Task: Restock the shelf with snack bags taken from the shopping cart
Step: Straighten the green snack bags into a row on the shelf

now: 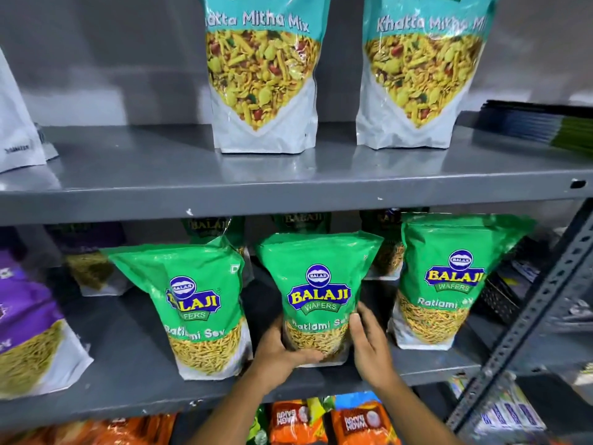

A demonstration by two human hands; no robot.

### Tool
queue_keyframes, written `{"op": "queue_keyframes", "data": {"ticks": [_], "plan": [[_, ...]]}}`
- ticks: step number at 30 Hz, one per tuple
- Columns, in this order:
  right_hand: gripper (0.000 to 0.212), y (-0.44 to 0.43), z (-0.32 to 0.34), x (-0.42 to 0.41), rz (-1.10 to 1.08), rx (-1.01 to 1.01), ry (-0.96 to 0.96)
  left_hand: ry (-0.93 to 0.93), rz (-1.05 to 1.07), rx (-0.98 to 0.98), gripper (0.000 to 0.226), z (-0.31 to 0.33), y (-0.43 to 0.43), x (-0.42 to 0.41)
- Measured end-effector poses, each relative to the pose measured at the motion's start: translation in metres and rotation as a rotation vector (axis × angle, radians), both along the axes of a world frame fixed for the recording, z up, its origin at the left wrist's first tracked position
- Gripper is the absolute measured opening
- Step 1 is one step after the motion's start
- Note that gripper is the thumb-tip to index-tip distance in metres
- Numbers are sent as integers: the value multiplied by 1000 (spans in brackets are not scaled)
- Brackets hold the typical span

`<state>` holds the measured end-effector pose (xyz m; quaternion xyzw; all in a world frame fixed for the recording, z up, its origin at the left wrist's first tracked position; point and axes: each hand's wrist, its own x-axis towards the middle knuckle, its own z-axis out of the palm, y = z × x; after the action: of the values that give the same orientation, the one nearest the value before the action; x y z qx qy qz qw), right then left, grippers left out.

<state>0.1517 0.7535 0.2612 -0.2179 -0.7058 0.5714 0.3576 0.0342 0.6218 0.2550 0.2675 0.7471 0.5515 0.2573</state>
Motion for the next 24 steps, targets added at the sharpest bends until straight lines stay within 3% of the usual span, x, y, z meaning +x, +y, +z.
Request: {"op": "queue_keyframes", "data": {"ticks": [3, 6, 11, 15, 19, 24], "plan": [[43, 14, -7, -4, -135, 12, -19, 3, -16, -22, 60, 0, -2, 1], [19, 9, -8, -7, -241, 19, -52, 5, -25, -21, 63, -3, -3, 1], [14, -9, -7, -15, -349, -105, 48, -23, -40, -7, 71, 0, -6, 2], [42, -21, -14, -16, -248, -217, 20, -61, -51, 11, 69, 1, -6, 4], [43, -23, -8, -15, -235, -202, 5, -95, -73, 23, 65, 2, -5, 5], [44, -31, -10, -17, -305, -203, 44, -99, -91, 48, 77, -4, -13, 7]]}}
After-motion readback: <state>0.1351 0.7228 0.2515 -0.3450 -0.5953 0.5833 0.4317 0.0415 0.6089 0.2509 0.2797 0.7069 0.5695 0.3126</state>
